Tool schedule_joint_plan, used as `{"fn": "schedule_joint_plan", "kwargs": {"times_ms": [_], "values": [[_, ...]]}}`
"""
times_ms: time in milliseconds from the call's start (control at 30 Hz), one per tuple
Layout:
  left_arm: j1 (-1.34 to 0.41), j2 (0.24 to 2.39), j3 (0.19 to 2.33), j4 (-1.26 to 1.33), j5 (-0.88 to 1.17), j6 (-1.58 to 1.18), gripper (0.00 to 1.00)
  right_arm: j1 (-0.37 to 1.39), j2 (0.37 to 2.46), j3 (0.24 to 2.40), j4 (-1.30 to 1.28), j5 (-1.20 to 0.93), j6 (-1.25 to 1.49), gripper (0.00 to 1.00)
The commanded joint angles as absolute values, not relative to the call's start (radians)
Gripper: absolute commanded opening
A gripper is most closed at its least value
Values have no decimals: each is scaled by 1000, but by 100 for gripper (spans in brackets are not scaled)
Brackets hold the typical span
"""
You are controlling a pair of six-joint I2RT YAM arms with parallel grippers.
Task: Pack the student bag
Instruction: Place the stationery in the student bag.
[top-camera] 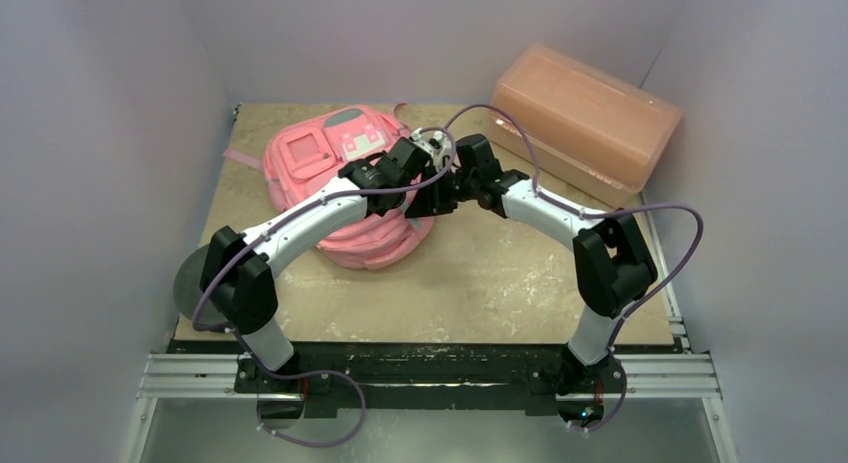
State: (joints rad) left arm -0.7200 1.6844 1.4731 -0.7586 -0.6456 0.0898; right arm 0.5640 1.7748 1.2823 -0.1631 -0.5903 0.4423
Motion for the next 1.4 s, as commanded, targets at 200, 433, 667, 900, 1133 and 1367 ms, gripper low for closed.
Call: {"fn": "schedule_joint_plan", "kwargs": {"times_ms": [200,433,667,900,1133,1367], "values": [[-716,1626,1500,-757,-666,67,0,553,1768,1200,176,-625,753,0],[-715,1618,1499,-757,-664,67,0,555,1842,1064,721,-614,1246,0],[-715,1607,1500,-760,-661,69,0,601,1947,1042,1082,-464,1537,3],[-716,1599,1505,-762,-655,71,0,662,2017,1126,1114,-330,1608,31],[-716,1597,1503,-761,-658,75,0,698,2060,1149,1111,-341,1596,51],[-715,1595,1504,-765,-653,72,0,694,2006,1123,992,-390,1454,57]]}}
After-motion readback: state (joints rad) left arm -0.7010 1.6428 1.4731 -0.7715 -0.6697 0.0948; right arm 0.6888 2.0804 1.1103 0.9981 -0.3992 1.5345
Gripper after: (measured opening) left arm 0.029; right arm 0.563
